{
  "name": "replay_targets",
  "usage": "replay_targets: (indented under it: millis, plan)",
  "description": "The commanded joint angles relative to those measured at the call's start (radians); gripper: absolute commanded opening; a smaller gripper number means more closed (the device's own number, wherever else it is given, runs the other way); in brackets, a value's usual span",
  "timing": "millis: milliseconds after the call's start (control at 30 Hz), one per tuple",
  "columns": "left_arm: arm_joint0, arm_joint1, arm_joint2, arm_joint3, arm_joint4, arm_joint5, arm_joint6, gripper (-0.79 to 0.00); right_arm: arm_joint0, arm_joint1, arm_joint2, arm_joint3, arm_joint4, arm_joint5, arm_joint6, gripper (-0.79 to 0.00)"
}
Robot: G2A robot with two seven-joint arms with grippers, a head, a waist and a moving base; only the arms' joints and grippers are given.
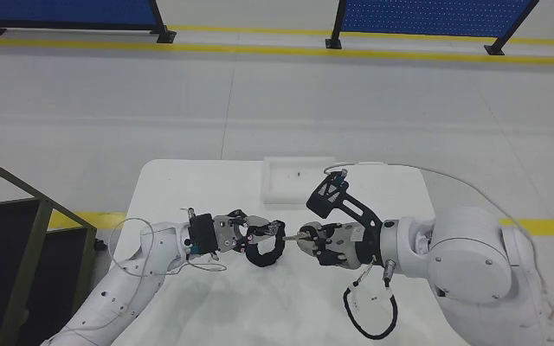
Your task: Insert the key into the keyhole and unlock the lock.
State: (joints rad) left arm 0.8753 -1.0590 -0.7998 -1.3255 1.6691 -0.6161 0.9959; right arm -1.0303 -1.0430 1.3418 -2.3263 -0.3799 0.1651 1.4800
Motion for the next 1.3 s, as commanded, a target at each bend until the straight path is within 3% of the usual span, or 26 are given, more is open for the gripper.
replay_targets:
  millis: [0,600,1267]
  plan:
    - [0.005,0.0,-0.004,-0.003,-0.001,0.008,0.0,-0.785,0.0,0.001,-0.007,-0.005,0.001,0.013,-0.003,-0.785]
    - [0.01,-0.005,-0.017,-0.013,0.051,0.027,0.021,-0.785,0.038,0.012,-0.098,-0.006,-0.111,0.135,-0.041,-0.785]
    - [0.017,-0.011,-0.025,-0.012,0.072,0.037,0.027,-0.785,0.065,0.021,-0.142,-0.003,-0.14,0.179,-0.055,-0.785]
